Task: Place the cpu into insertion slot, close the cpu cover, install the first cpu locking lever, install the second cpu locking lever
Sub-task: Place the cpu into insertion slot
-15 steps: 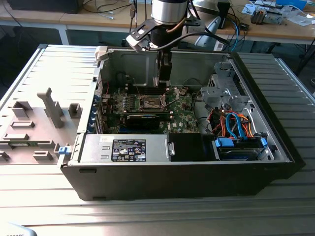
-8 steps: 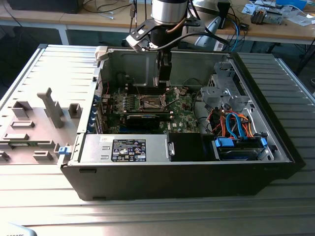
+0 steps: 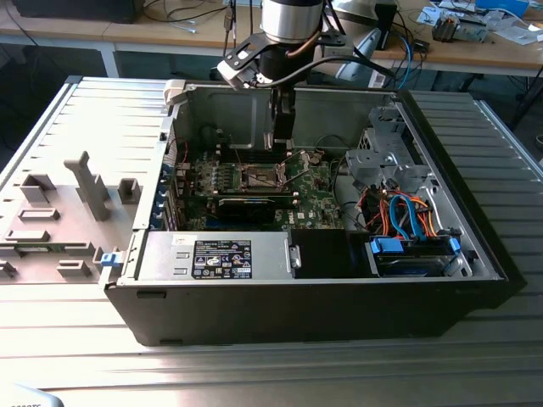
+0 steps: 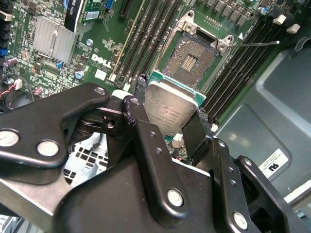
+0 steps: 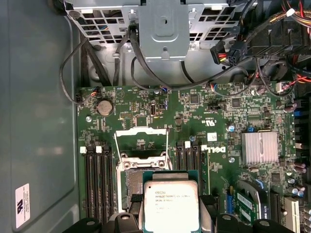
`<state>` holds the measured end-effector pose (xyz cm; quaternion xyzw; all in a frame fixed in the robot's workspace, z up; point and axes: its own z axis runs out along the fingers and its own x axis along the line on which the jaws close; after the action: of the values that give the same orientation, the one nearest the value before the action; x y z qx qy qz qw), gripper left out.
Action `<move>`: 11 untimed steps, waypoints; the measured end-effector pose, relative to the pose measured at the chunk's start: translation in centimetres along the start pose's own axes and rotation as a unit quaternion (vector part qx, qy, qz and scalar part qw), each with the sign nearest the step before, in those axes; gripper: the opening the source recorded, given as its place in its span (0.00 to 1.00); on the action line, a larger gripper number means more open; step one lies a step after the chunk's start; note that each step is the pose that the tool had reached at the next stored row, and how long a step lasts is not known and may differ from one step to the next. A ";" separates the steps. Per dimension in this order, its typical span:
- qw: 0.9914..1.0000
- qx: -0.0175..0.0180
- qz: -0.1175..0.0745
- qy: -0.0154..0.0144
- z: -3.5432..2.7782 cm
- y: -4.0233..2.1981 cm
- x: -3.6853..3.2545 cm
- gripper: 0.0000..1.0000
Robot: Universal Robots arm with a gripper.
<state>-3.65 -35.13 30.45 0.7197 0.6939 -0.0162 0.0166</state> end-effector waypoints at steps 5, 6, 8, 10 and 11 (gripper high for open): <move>1.000 0.000 0.003 0.000 0.02 0.00 0.00 0.54; 1.000 0.000 0.004 0.000 0.03 0.00 0.00 0.54; 1.000 0.000 0.005 0.000 0.04 0.00 0.00 0.54; 1.000 0.000 0.006 0.000 0.05 0.00 0.00 0.54; 1.000 0.000 0.007 0.000 0.06 0.00 0.00 0.54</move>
<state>-3.65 -35.13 30.40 0.7246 0.6888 -0.0164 0.0165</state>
